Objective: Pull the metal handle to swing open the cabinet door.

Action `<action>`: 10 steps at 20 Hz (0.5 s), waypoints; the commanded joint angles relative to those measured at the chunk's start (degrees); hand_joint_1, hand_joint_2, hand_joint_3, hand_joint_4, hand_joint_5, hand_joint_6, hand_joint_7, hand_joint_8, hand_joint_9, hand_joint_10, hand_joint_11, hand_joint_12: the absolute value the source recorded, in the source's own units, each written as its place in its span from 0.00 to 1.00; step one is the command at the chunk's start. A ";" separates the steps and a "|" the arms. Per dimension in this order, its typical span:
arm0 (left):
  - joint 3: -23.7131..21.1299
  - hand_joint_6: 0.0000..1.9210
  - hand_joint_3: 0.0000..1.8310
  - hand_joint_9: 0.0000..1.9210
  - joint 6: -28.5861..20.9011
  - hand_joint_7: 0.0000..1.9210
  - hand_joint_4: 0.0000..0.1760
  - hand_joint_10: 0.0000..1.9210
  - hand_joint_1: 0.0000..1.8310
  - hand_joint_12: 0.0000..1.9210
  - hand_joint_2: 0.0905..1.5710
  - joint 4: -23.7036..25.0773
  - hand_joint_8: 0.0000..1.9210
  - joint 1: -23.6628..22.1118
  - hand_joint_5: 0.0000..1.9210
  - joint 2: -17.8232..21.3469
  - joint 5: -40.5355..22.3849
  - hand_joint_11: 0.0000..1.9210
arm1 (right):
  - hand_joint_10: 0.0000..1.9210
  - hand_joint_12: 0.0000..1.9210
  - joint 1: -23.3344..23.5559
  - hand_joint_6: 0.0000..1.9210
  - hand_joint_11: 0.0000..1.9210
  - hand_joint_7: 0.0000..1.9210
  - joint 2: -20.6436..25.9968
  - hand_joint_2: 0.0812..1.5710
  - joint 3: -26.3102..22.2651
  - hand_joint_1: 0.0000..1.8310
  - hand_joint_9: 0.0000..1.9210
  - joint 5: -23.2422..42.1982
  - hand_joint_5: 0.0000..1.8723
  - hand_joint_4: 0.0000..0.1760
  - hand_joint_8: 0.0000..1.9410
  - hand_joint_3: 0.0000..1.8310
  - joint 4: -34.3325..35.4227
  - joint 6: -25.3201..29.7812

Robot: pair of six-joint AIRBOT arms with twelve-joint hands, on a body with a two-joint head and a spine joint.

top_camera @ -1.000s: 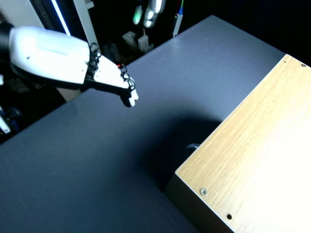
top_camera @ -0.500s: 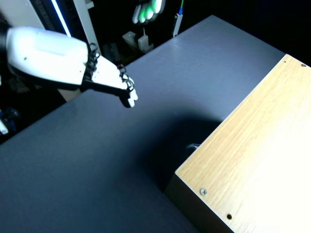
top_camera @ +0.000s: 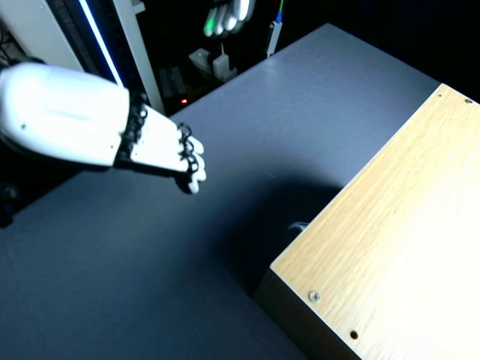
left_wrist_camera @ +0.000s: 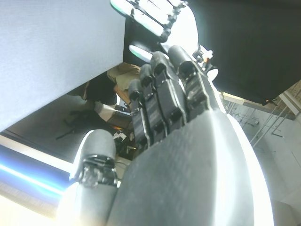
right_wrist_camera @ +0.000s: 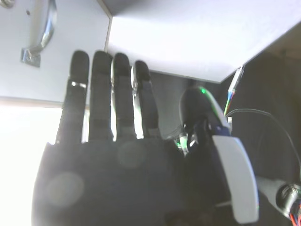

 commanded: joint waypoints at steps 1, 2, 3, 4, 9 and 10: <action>-0.02 0.00 0.04 0.19 0.51 0.21 0.00 0.00 0.00 0.38 1.00 -5.59 0.00 -0.55 0.21 0.37 -1.44 0.02 | 0.00 0.47 0.51 0.00 0.00 0.19 0.03 1.00 0.48 0.00 0.17 -2.74 0.19 0.00 0.00 0.05 2.54 1.16; -0.02 0.00 0.04 0.19 0.51 0.21 0.00 0.00 0.00 0.38 1.00 -5.59 0.00 -0.55 0.21 0.37 -1.44 0.02 | 0.00 0.47 0.37 0.00 0.00 0.19 -0.25 1.00 0.86 0.00 0.17 -2.78 0.19 0.00 0.00 0.05 2.54 1.95; -0.02 0.00 0.04 0.20 0.51 0.22 0.00 0.00 0.00 0.38 1.00 -5.59 0.00 -0.55 0.22 0.37 -1.44 0.03 | 0.00 0.47 0.15 0.00 0.00 0.19 -0.64 1.00 1.37 0.00 0.17 -2.96 0.19 0.00 0.00 0.05 2.54 2.85; -0.02 0.00 0.04 0.20 0.51 0.22 0.00 0.00 0.00 0.38 1.00 -5.59 0.00 -0.55 0.22 0.37 -1.44 0.03 | 0.00 0.47 -0.10 0.00 0.00 0.19 -1.01 1.00 1.86 0.00 0.17 -3.20 0.19 0.00 0.00 0.05 2.54 3.80; -0.02 0.00 0.04 0.20 0.51 0.21 0.00 0.00 0.00 0.38 1.00 -5.59 0.00 -0.55 0.22 0.37 -1.44 0.02 | 0.00 0.46 -1.40 0.00 0.00 0.19 -2.88 1.00 4.02 0.00 0.17 -5.51 0.19 0.00 0.00 0.05 3.33 6.17; -0.02 0.00 0.04 0.20 0.51 0.22 0.00 0.00 0.00 0.38 1.00 -5.59 0.00 -0.55 0.22 0.37 -1.44 0.02 | 0.00 0.46 -2.08 0.00 0.00 0.19 -3.10 1.00 4.23 0.00 0.17 -6.85 0.19 0.00 0.00 0.05 4.34 6.17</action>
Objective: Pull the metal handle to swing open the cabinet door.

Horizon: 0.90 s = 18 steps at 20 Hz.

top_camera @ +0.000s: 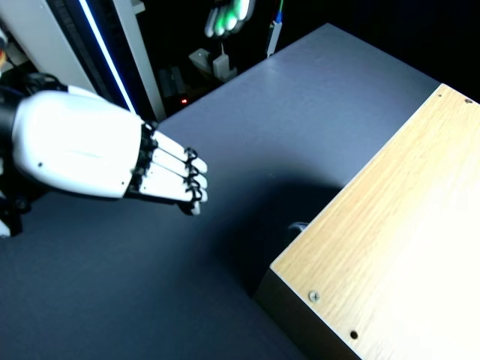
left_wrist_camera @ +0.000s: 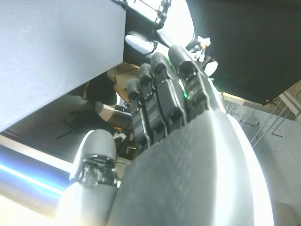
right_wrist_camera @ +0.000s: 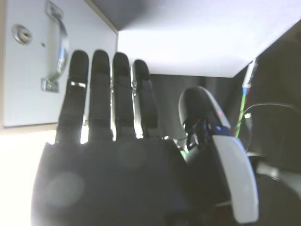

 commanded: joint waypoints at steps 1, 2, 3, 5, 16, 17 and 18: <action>-0.02 0.00 0.04 0.20 0.53 0.22 0.00 0.00 0.00 0.38 1.00 -5.57 0.00 -0.55 0.22 0.37 -1.42 0.03 | 0.00 0.46 0.16 0.00 0.00 0.19 0.32 1.00 0.28 0.00 0.17 -4.99 0.19 0.00 0.00 0.05 3.19 0.40; -0.02 0.00 0.04 0.20 0.53 0.22 0.00 0.00 0.00 0.38 1.00 -5.57 0.00 -0.55 0.22 0.37 -1.42 0.03 | 0.00 0.46 -0.51 0.00 0.00 0.19 0.21 1.00 0.50 0.00 0.17 -6.19 0.19 0.00 0.00 0.05 4.55 0.40; -0.02 0.00 0.04 0.20 0.53 0.22 0.00 0.00 0.00 0.38 1.00 -5.57 0.00 -0.55 0.22 0.37 -1.42 0.03 | 0.00 0.46 -0.90 0.00 0.00 0.19 0.10 1.00 0.71 0.00 0.17 -7.00 0.19 0.00 0.00 0.05 5.40 0.40; -0.02 0.00 0.04 0.20 0.53 0.22 0.00 0.00 0.00 0.38 1.00 -5.57 0.00 -0.55 0.22 0.37 -1.42 0.03 | 0.00 0.46 -2.69 0.00 0.00 0.19 -0.35 1.00 1.12 0.00 0.17 -10.11 0.19 0.00 0.00 0.05 8.30 0.40; -0.02 0.00 0.04 0.20 0.53 0.22 0.00 0.00 0.00 0.38 1.00 -5.57 0.00 -0.55 0.22 0.37 -1.42 0.03 | 0.00 0.47 -9.27 0.00 0.00 0.19 -3.26 1.00 0.95 0.00 0.18 -26.76 0.19 0.00 0.00 0.05 22.49 0.40; -0.02 0.00 0.04 0.20 0.53 0.22 0.00 0.00 0.00 0.38 1.00 -5.57 0.00 -0.55 0.22 0.37 -1.42 0.03 | 0.00 0.47 -9.57 0.00 0.00 0.19 -3.44 1.00 0.76 0.00 0.18 -28.65 0.19 0.00 0.00 0.05 24.48 0.40; -0.02 0.00 0.04 0.20 0.53 0.22 0.00 0.00 0.00 0.38 1.00 -5.57 0.00 -0.55 0.22 0.37 -1.42 0.03 | 0.00 0.47 -10.02 0.00 0.00 0.19 -3.61 1.00 0.54 0.00 0.18 -30.35 0.19 0.00 0.00 0.06 26.21 0.40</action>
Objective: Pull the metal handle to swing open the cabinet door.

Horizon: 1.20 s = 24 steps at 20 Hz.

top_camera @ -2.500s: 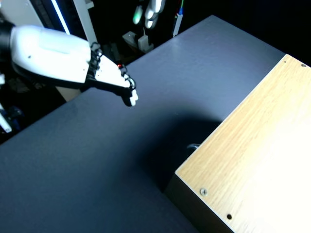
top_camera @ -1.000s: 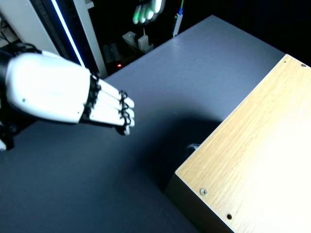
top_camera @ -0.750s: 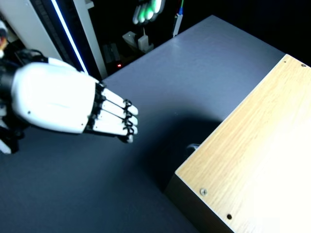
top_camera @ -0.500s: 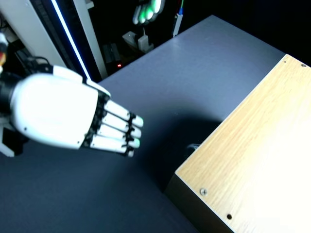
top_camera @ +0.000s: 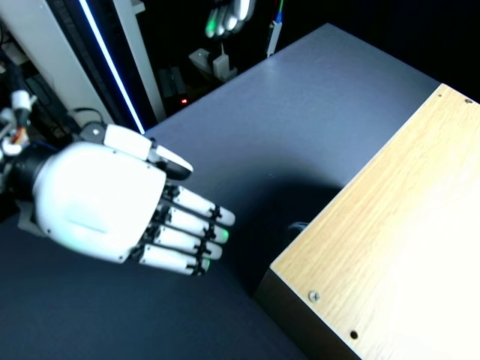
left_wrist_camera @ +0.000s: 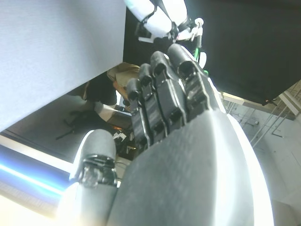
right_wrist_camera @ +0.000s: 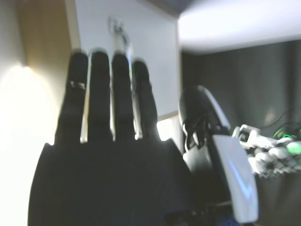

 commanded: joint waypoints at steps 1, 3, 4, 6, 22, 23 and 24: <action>-0.02 0.00 0.04 0.20 0.53 0.22 0.00 0.00 0.00 0.38 1.00 -5.57 0.00 -0.55 0.22 0.37 -1.42 0.03 | 0.00 0.48 0.16 0.00 0.00 0.19 0.01 1.00 -0.03 0.00 0.18 -4.24 0.19 0.00 0.00 0.06 1.82 0.46; -0.02 0.00 0.04 0.20 0.53 0.22 0.00 0.00 0.00 0.38 1.00 -5.57 0.00 -0.55 0.22 0.37 -1.42 0.03 | 0.00 0.48 0.00 0.00 0.00 0.20 -0.49 1.00 -0.07 0.00 0.18 -6.06 0.19 0.00 0.00 0.06 3.30 0.46; -0.02 0.00 0.04 0.20 0.53 0.22 0.00 0.00 0.00 0.38 1.00 -5.57 0.00 -0.55 0.22 0.37 -1.42 0.03 | 0.00 0.48 -0.20 0.00 0.00 0.20 -0.76 1.00 -0.22 0.00 0.18 -7.48 0.19 0.00 0.00 0.06 4.14 0.46; -0.02 0.00 0.04 0.20 0.53 0.22 0.00 0.00 0.00 0.38 1.00 -5.57 0.00 -0.55 0.22 0.37 -1.42 0.03 | 0.00 0.48 -0.52 0.00 0.00 0.20 -0.98 1.00 -0.49 0.00 0.18 -9.44 0.19 0.00 0.00 0.05 5.26 0.46; -0.02 0.00 0.02 0.21 0.53 0.23 0.00 0.00 0.00 0.38 1.00 -5.57 0.00 -0.55 0.22 0.37 -1.42 0.03 | 0.00 0.47 -2.95 0.00 0.00 0.20 -5.24 1.00 -2.45 0.00 0.18 -17.40 0.19 0.00 0.00 0.05 15.69 0.50; -0.02 0.00 0.03 0.20 0.53 0.22 0.00 0.00 0.00 0.38 1.00 -5.57 0.00 -0.55 0.22 0.37 -1.42 0.03 | 0.00 0.47 -2.95 0.00 0.00 0.20 -5.71 1.00 -2.28 0.00 0.18 -17.60 0.19 0.00 0.00 0.05 15.80 0.96; -0.02 0.00 0.03 0.20 0.53 0.22 0.00 0.00 0.00 0.38 1.00 -5.57 0.00 -0.55 0.22 0.37 -1.42 0.03 | 0.00 0.46 -3.44 0.00 0.00 0.19 -6.12 1.00 -2.07 0.00 0.17 -17.78 0.19 0.00 0.00 0.05 12.00 6.98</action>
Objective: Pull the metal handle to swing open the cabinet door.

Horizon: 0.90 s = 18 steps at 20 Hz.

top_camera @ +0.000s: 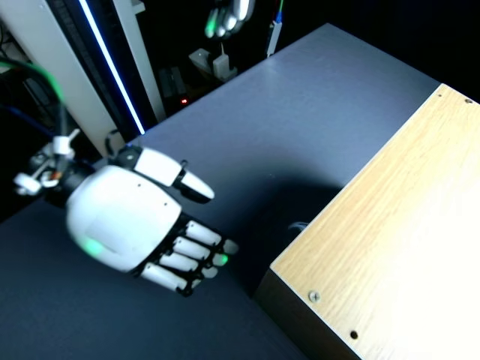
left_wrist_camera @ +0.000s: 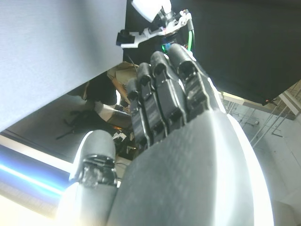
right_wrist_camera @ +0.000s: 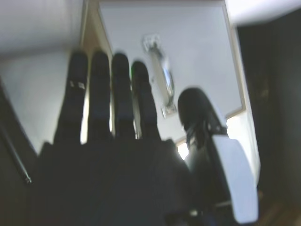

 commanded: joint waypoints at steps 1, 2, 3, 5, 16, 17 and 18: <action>-0.02 0.00 0.03 0.21 0.51 0.23 0.00 0.00 0.00 0.38 1.00 -5.57 0.00 -0.55 0.23 0.37 -1.44 0.03 | 0.00 0.47 -0.34 0.00 0.00 0.20 0.30 1.00 0.23 0.00 0.18 -1.59 0.19 0.00 0.00 0.05 -5.73 7.36; -0.02 0.00 0.03 0.21 0.51 0.23 0.00 0.00 0.00 0.38 1.00 -5.57 0.00 -0.55 0.23 0.37 -1.44 0.03 | 0.00 0.47 -1.40 0.00 0.00 0.20 0.04 1.00 -0.05 0.00 0.18 -3.26 0.19 0.00 0.00 0.05 -10.05 14.56; -0.02 0.00 0.03 0.21 0.51 0.23 0.00 0.00 0.00 0.38 1.00 -5.57 0.00 -0.55 0.23 0.37 -1.44 0.03 | 0.00 0.47 -2.22 0.00 0.00 0.20 -0.27 1.00 -0.50 0.00 0.18 -5.30 0.19 0.00 0.00 0.05 -14.13 20.41; -0.02 0.00 0.03 0.21 0.51 0.23 0.00 0.00 0.00 0.38 1.00 -5.57 0.00 -0.55 0.23 0.37 -1.44 0.03 | 0.00 0.47 -3.43 0.00 0.00 0.20 -1.11 1.00 -0.87 0.00 0.18 -8.44 0.19 0.00 0.00 0.05 -18.85 26.28; -0.02 0.00 0.04 0.20 0.51 0.22 0.00 0.00 0.00 0.38 1.00 -5.57 0.00 -0.55 0.22 0.37 -1.44 0.02 | 0.00 0.47 -3.36 0.00 0.00 0.19 -7.10 1.00 2.09 0.00 0.18 -14.35 0.19 0.00 0.00 0.05 -17.19 29.92; -0.02 0.00 0.04 0.20 0.51 0.22 0.00 0.00 0.00 0.38 1.00 -5.57 0.00 -0.55 0.22 0.37 -1.44 0.02 | 0.00 0.47 -3.17 0.00 0.00 0.19 -7.57 1.00 2.52 0.00 0.18 -15.02 0.19 0.00 0.00 0.05 -16.89 29.92; -0.02 0.00 0.04 0.20 0.51 0.22 0.00 0.00 0.00 0.38 1.00 -5.57 0.00 -0.55 0.22 0.37 -1.44 0.02 | 0.00 0.47 -2.96 0.00 0.00 0.19 -8.00 1.00 2.91 0.00 0.18 -15.45 0.19 0.00 0.00 0.05 -16.65 29.92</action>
